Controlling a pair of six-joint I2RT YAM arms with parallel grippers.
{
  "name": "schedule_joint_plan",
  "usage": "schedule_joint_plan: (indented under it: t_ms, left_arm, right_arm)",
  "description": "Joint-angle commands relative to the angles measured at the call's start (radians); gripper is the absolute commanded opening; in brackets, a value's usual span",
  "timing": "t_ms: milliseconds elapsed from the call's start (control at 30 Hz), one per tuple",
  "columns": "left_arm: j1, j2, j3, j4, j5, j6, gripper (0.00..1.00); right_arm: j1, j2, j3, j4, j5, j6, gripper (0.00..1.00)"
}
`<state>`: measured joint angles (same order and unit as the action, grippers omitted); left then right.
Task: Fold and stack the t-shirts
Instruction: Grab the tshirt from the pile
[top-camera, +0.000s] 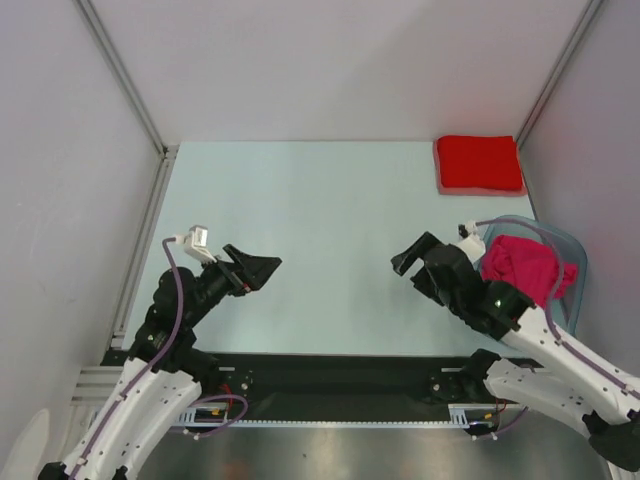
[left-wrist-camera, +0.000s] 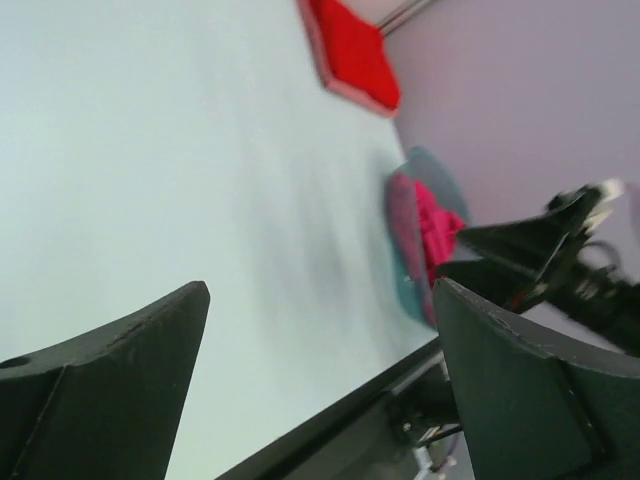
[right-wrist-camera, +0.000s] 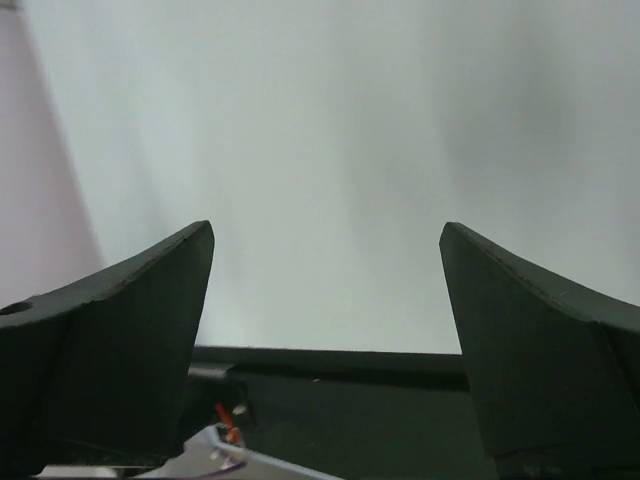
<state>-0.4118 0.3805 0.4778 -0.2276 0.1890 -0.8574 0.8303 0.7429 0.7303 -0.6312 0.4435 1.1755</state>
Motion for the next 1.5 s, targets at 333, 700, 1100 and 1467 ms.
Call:
schedule_joint_plan:
  t_ms: [333,700,1100,1467]
  left_arm:
    - [0.007,0.294,0.445,-0.380,-0.183,0.322,1.00]
    - [0.004,0.320,0.461,-0.375,-0.065,0.488,1.00]
    - [-0.025,0.322,0.469,-0.417,-0.085,0.549,1.00]
    - [-0.025,0.299,0.548,-0.470,-0.050,0.515,0.89]
  right_arm:
    - [-0.929,0.360,0.310,-0.102,-0.535,-0.598,1.00]
    - [-1.214,0.463,0.175,-0.016,-0.157,-0.601,1.00]
    - [-1.264,0.636,0.075,0.134,0.049,-0.662,0.81]
    - [-1.147,0.550,0.423,-0.048,0.112,-0.674,0.00]
